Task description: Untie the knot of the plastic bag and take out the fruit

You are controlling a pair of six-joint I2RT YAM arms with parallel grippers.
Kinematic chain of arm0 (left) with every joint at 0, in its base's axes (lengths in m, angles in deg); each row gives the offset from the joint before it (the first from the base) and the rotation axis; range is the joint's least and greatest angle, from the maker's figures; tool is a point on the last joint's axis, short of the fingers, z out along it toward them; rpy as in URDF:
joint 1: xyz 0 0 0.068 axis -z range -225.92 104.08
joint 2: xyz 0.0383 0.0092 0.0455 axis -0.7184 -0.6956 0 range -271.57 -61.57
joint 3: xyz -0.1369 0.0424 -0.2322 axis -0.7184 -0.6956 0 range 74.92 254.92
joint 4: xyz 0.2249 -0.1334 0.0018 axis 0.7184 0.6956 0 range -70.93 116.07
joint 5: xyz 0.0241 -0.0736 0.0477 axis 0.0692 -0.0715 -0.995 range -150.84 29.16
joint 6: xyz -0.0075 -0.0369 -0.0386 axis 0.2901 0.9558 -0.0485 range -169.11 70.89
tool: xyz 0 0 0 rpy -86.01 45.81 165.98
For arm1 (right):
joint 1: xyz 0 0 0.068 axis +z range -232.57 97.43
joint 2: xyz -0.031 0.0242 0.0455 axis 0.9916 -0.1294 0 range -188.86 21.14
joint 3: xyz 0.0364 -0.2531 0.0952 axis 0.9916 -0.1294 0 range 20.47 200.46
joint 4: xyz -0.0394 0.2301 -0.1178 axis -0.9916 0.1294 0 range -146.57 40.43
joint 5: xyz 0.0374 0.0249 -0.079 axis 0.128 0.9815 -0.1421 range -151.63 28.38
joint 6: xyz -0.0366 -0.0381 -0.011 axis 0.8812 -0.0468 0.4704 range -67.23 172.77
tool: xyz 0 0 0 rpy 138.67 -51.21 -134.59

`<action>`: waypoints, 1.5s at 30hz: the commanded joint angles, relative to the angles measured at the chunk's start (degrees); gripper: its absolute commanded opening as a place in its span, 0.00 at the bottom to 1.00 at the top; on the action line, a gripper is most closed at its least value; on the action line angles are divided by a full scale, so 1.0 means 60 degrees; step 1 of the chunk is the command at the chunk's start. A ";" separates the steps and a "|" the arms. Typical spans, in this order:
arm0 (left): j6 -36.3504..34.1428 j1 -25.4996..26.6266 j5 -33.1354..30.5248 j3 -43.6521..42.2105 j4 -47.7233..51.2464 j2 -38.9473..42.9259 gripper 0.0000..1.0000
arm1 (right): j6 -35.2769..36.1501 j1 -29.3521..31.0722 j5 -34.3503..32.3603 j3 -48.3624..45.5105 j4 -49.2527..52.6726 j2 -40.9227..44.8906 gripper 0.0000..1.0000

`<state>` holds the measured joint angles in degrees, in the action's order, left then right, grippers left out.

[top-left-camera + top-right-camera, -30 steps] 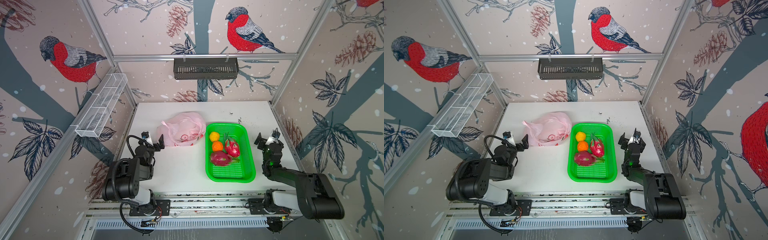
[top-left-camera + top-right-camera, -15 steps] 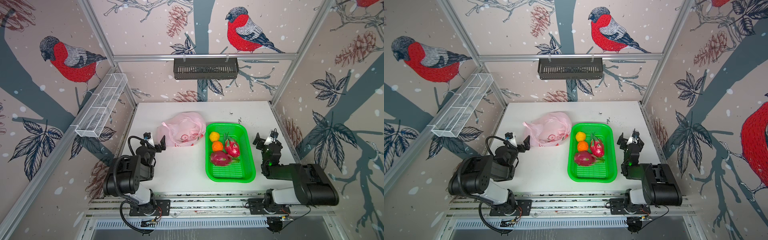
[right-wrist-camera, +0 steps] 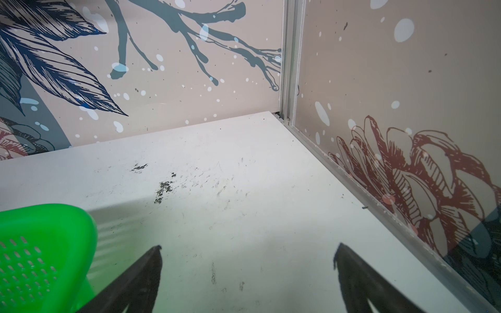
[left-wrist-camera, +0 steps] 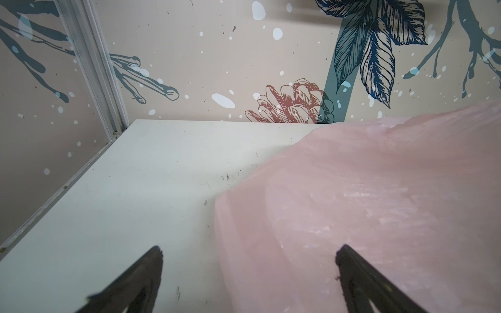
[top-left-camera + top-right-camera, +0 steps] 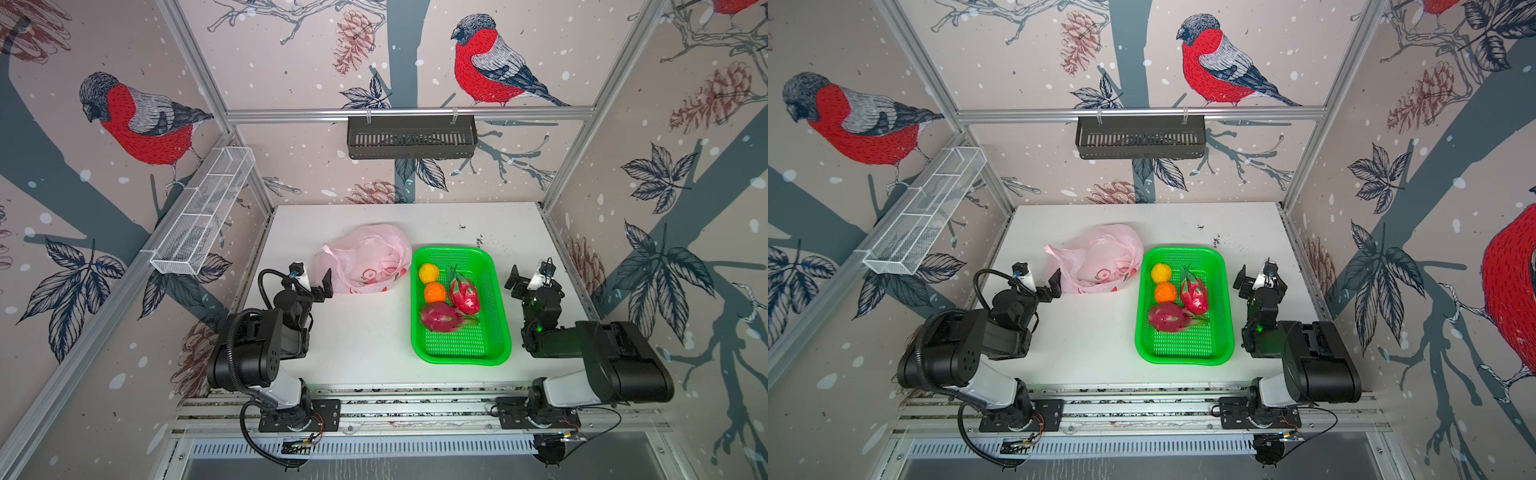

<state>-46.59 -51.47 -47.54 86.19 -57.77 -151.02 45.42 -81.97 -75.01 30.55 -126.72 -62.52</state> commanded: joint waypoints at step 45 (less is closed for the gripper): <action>-0.0194 0.0015 -0.0049 0.0039 -0.0317 0.0025 0.99 | 0.0254 0.0370 -0.0655 0.0486 0.0061 -0.0413 0.99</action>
<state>-46.59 -51.47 -47.54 86.19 -57.73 -151.02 46.62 -79.67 -78.23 33.15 -125.56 -64.88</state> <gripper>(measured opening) 0.992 0.994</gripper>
